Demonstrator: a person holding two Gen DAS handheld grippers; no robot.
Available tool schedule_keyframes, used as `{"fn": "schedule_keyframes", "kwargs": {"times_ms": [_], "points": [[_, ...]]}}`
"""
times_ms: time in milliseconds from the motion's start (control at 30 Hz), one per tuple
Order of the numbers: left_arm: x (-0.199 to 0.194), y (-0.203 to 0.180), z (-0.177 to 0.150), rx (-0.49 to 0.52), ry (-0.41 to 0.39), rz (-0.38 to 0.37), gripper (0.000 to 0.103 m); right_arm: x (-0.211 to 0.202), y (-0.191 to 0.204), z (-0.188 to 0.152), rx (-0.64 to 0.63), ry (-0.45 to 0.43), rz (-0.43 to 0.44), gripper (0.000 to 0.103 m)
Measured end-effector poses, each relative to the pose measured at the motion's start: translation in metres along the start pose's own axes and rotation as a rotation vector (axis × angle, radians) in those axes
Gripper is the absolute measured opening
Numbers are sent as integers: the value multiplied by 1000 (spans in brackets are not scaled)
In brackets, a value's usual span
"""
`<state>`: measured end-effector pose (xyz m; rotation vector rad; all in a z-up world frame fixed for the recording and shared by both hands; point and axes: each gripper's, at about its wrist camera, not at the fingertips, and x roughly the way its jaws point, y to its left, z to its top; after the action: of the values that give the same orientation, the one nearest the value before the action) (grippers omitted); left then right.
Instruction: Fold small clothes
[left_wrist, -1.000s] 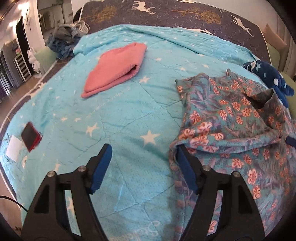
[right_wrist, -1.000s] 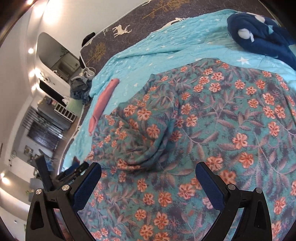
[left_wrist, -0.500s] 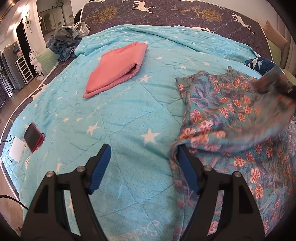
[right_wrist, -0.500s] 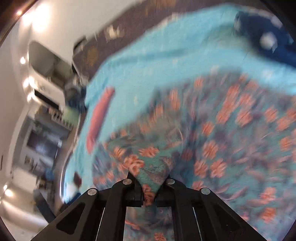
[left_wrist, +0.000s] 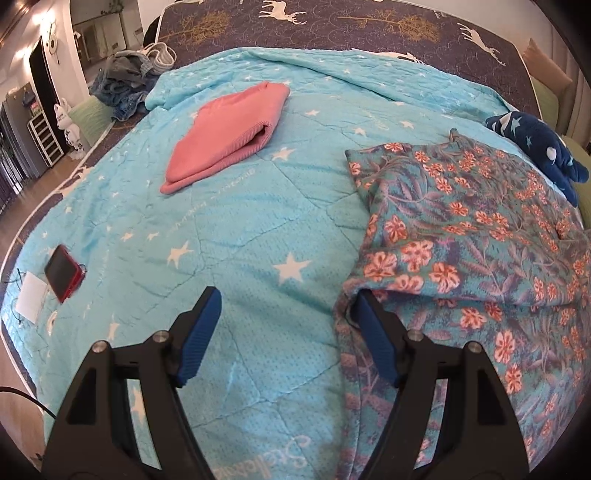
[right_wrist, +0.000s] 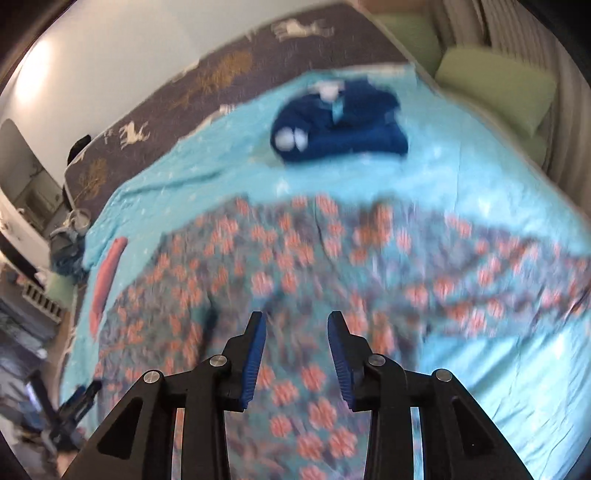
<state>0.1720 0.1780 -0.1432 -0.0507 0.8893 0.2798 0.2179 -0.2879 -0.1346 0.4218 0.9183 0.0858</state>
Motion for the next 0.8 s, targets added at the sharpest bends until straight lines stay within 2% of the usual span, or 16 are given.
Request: {"fn": "schedule_keyframes", "kwargs": {"times_ms": [100,233,267,300,367,400,500,533,600,667,800], "points": [[0,-1,-1,4,-1,6,75,7,2,-7,-33,32,43,36],[0,0,-1,3,2,5,75,21,17,6,-145,-4,92,37],[0,0,-1,4,3,5,75,28,22,12,-195,-6,104,44],[0,0,-1,4,5,5,75,37,26,19,-238,1,114,57],[1,0,-1,4,7,3,75,57,39,31,-321,38,121,77],[2,0,-1,4,9,3,75,66,42,35,-338,54,124,81],[3,0,0,5,15,5,76,88,44,43,-359,108,151,82],[3,0,0,7,14,6,76,95,45,43,-354,139,148,78],[3,-1,0,9,14,7,76,99,50,41,-370,166,130,8],[3,0,0,9,13,7,76,87,49,42,-329,152,134,8],[4,-1,0,11,10,8,77,17,41,44,-249,17,239,8]]}}
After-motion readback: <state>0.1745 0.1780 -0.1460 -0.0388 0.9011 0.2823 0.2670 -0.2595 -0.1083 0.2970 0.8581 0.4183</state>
